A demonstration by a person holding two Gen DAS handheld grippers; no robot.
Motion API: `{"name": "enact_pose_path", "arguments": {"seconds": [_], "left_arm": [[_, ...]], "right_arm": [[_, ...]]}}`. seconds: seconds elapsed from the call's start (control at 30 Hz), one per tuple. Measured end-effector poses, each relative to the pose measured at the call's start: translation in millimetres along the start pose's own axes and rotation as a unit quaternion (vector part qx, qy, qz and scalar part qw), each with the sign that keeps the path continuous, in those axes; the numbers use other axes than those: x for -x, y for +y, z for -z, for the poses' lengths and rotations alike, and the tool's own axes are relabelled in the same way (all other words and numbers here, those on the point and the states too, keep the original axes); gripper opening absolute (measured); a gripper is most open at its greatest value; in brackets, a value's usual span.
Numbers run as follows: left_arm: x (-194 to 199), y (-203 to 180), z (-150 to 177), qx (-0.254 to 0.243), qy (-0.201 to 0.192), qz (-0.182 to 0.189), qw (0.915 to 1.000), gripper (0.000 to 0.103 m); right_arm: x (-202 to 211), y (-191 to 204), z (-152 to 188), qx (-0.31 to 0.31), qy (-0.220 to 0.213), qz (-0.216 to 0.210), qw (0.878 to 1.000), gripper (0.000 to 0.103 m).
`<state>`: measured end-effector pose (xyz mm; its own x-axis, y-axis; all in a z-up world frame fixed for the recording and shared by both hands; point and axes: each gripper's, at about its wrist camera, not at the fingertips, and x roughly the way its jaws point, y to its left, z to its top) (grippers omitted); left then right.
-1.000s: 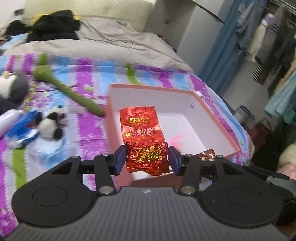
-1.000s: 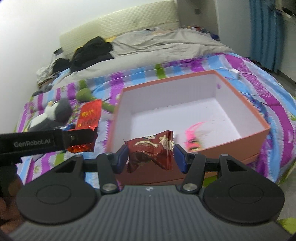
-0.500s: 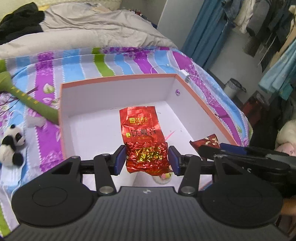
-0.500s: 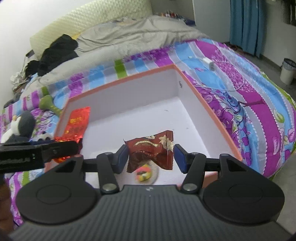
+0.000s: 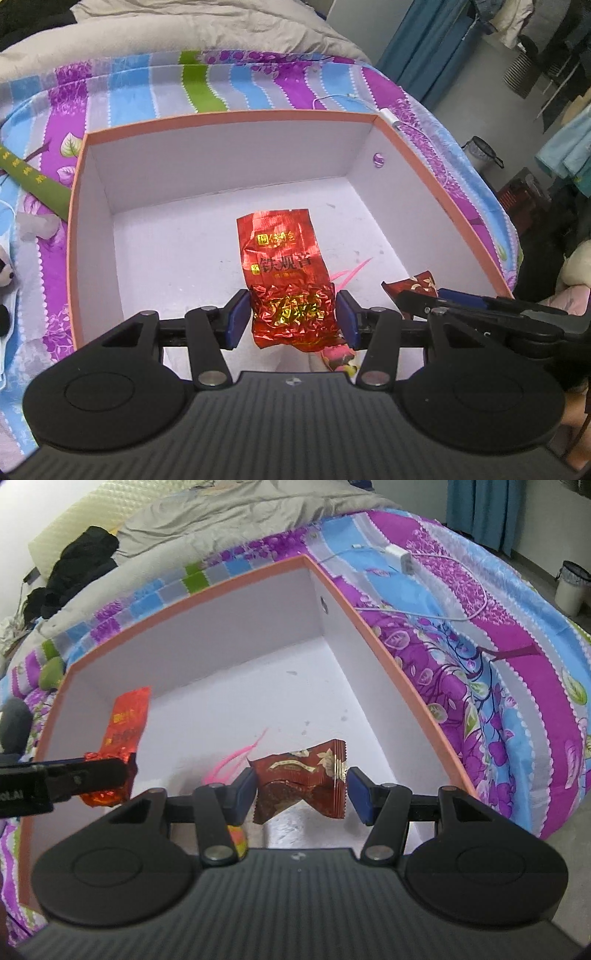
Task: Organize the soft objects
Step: 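Open the left tool to drop the packet while the right tool drops the candy into the box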
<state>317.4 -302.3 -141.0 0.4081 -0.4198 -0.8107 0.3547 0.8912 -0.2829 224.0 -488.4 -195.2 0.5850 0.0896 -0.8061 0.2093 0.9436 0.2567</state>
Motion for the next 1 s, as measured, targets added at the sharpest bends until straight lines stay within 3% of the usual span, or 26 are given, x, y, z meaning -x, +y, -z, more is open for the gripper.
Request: {"name": "enact_pose_path", "arguments": {"seconds": [0.17, 0.53, 1.0], "left_arm": [[0.0, -0.2, 0.6, -0.005, -0.004, -0.002, 1.0000, 0.069], [66.8, -11.0, 20.8, -0.022, -0.059, -0.007, 0.9980, 0.069], [181.1, -18.7, 94.7, -0.032, -0.134, -0.009, 0.9905, 0.069]], "right_arm": [[-5.0, 0.2, -2.9, -0.006, 0.009, -0.003, 1.000, 0.064], [44.7, 22.6, 8.0, 0.015, -0.032, -0.009, 0.999, 0.068], [138.3, 65.0, 61.5, 0.048, -0.096, -0.048, 0.993, 0.068]]}}
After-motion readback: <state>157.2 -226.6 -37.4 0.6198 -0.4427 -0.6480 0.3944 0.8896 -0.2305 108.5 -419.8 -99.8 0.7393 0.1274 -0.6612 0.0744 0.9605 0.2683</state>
